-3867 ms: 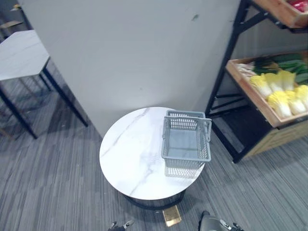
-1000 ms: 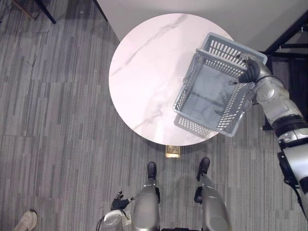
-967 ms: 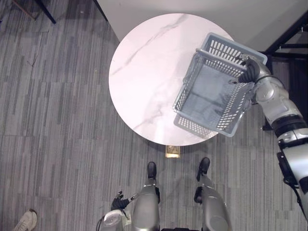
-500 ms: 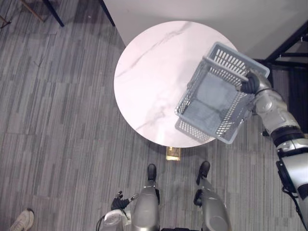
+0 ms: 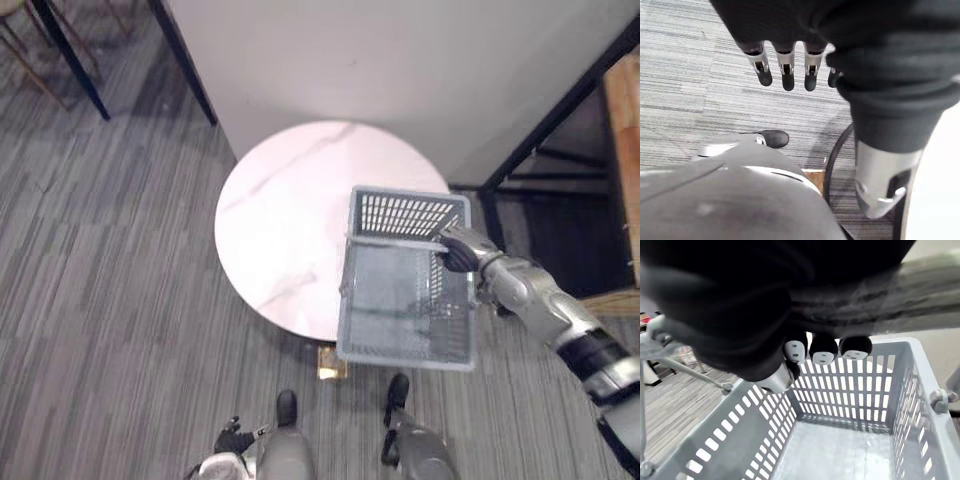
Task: Pick vegetable in the basket
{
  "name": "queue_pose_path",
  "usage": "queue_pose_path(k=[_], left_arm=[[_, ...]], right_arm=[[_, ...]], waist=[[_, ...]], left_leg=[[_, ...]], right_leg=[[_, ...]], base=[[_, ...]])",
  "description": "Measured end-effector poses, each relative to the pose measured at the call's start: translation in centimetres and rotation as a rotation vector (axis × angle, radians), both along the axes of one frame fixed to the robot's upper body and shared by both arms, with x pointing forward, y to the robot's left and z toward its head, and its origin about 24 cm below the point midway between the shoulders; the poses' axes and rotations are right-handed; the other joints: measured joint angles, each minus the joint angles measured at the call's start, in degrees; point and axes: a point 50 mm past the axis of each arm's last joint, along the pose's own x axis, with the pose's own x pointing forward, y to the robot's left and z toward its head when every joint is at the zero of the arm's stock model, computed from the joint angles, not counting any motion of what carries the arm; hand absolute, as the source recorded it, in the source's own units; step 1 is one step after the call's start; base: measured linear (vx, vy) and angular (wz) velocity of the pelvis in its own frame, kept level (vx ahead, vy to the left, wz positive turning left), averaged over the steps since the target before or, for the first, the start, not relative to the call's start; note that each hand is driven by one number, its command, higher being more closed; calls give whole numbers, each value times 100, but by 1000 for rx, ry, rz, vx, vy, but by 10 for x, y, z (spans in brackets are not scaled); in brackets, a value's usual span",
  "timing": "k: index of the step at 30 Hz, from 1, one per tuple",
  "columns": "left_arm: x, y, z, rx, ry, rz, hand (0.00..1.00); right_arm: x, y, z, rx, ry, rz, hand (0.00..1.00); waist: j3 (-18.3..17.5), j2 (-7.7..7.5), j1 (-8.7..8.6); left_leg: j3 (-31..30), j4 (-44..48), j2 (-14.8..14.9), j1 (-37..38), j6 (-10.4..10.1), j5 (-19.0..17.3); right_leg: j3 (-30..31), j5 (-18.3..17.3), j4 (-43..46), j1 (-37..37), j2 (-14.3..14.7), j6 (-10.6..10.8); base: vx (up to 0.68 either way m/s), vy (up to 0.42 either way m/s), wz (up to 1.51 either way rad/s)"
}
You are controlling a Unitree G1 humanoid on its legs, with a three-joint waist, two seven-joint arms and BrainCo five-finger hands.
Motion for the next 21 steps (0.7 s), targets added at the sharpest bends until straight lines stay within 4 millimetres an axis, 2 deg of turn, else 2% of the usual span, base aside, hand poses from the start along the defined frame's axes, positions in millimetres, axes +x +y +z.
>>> queue_pose_path(k=[3,6,9,10,12,14,18,21], left_arm=[[-12,2,-4,-12,38,11,0],[-22,1,-7,-13,75,8,0],[-31,1,-9,-17,103,11,0],[-36,2,-11,-21,120,22,0],[-41,2,-11,-24,133,23,0],[-51,-1,-14,-30,165,3,0],[-57,-5,-16,-44,179,7,0],[-60,-9,-17,-54,184,9,0]], right_arm=[[-11,1,10,-67,-13,83,100],[-22,1,8,-88,-2,130,100],[-39,-3,-7,-107,60,161,100],[-47,-6,-18,-115,110,170,100],[-52,-8,-25,-118,144,169,100],[-61,-12,-35,-132,195,172,100],[-76,-19,-55,-137,286,154,100],[-84,-27,-66,-109,322,111,100]], waist=[[-255,-18,12],[-445,-6,-30],[-632,-6,-57],[-754,-11,-69],[-828,-5,-96],[-878,28,-114],[-961,113,-112],[-989,207,-145]], left_leg=[[187,-100,4,175,-6,-72],[259,-95,15,208,-12,-70],[303,-108,46,253,-21,-76],[345,-110,72,273,-33,-85],[390,-109,86,291,-46,-93],[445,-103,94,373,-67,-103],[619,-90,142,628,-83,-139],[765,316,227,672,-88,-447]], right_leg=[[214,-48,-1,-2,15,57],[280,-61,-2,-13,30,48],[336,-86,-3,-2,61,10],[365,-86,-3,-2,87,9],[386,-86,-3,-2,100,10],[441,-70,-2,35,116,33],[620,-61,0,186,186,22],[787,-249,310,189,233,20]], base=[[-55,-10,-30],[-58,-17,-17],[-22,-19,-11],[0,-22,-11],[11,-17,-11],[27,-11,-13],[29,-7,-23],[6,14,-30]])
